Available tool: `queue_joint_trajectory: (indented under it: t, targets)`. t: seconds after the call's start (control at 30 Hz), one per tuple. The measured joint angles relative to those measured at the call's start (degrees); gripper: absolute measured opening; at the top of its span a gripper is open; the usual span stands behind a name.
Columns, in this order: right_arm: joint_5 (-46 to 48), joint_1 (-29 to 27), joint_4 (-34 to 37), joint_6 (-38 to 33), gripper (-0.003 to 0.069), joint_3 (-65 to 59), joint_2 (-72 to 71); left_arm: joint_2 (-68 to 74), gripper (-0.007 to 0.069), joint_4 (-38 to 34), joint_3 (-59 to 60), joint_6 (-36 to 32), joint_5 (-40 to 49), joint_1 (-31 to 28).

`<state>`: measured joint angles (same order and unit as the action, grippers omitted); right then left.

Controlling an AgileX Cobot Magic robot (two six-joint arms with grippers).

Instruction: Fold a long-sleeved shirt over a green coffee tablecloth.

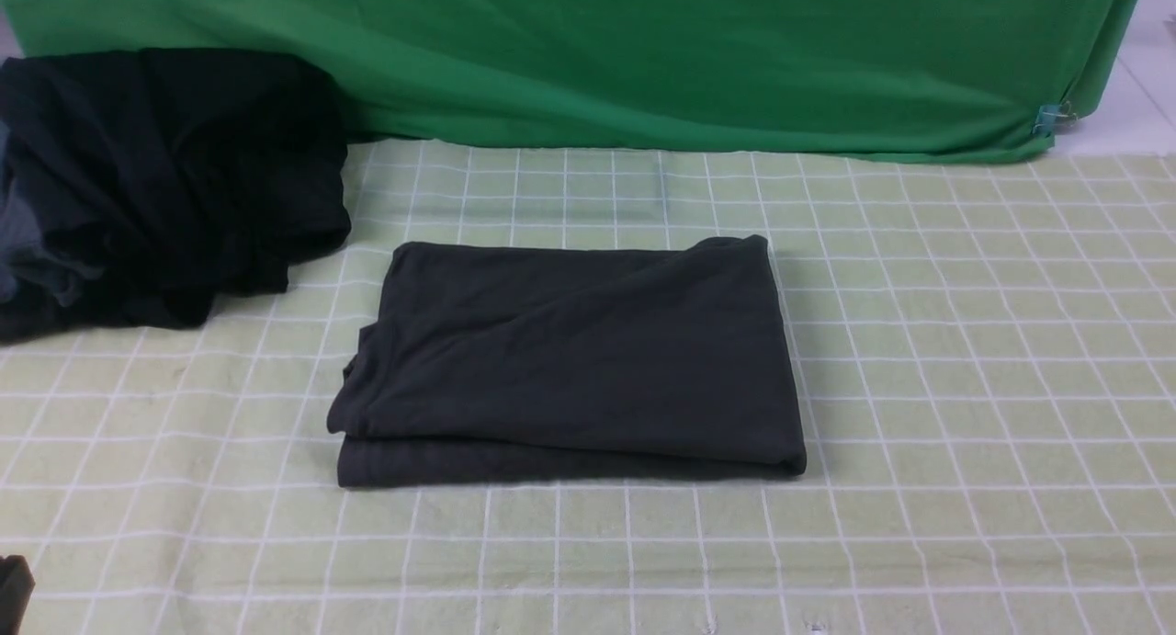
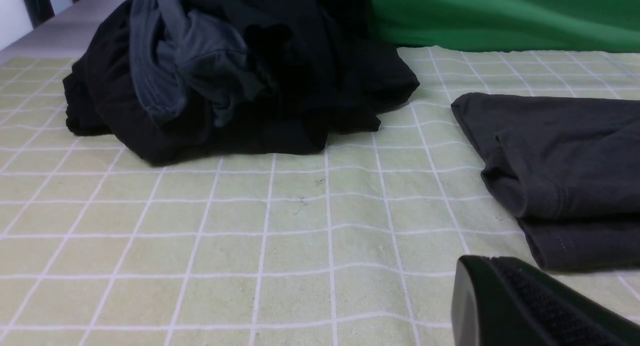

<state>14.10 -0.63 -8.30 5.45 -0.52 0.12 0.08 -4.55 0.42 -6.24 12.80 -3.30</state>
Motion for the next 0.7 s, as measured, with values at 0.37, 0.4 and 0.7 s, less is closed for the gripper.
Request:
queue_joint_trajectory:
  t: [0.37, 0.4, 0.7]
  targets:
    - [-0.1, -0.1, 0.0, 1.0, 0.0239, 0.0, 0.0, 0.0, 0.0017, 0.0, 0.0, 0.0, 0.0, 0.0]
    - [-0.1, -0.1, 0.0, 1.0, 0.024, 0.0, 0.0, -0.1, 0.0017, 0.0, 0.0, 0.0, 0.0, 0.0]
    - [-0.1, -0.1, 0.0, 1.0, 0.0241, 0.0, 0.0, -0.1, 0.0017, 0.0, 0.0, 0.0, 0.0, 0.0]
